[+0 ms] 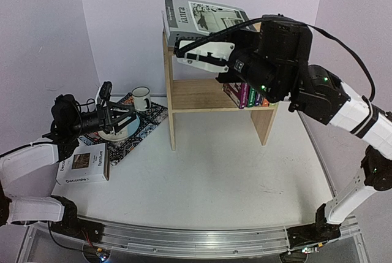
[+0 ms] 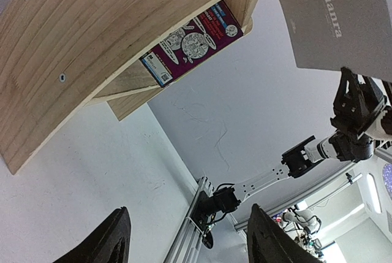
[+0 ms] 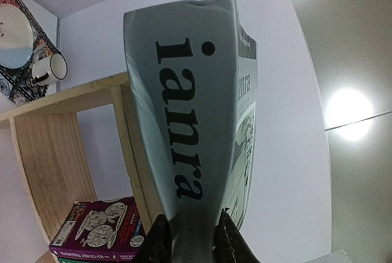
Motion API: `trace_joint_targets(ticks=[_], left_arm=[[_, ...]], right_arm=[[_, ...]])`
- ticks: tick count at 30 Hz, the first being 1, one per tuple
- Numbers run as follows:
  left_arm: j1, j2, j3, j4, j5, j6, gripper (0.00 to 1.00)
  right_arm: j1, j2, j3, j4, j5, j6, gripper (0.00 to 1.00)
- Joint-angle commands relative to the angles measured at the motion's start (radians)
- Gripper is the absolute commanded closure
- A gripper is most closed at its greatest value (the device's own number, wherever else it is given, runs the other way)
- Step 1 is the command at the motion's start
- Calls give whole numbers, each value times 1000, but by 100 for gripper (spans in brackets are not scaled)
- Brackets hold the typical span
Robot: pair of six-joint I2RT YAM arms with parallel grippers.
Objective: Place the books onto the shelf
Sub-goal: Place the book on the shelf.
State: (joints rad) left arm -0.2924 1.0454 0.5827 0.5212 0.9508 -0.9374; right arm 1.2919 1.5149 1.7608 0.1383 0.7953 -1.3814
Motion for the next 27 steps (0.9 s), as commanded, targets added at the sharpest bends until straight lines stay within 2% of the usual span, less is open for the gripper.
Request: trace_joint_targets(ticks=[1, 6, 13, 24, 26, 27], left_arm=[[5, 6, 42, 20, 22, 26, 34], [5, 1, 34, 20, 20, 26, 34], [5, -8, 24, 20, 17, 23, 34], [5, -37, -10, 20, 9, 15, 34], [5, -35, -14, 20, 8, 16, 34], [5, -34, -15, 20, 9, 17, 34]], right_arm=[[-87, 37, 83, 86, -17, -28, 83], [-183, 99, 153, 8, -43, 15, 84], [-220, 189, 263, -130, -84, 64, 84], [-283, 285, 324, -177, -110, 108, 84], [-291, 294, 334, -183, -116, 111, 79], [-292, 295, 337, -187, -120, 113, 70]])
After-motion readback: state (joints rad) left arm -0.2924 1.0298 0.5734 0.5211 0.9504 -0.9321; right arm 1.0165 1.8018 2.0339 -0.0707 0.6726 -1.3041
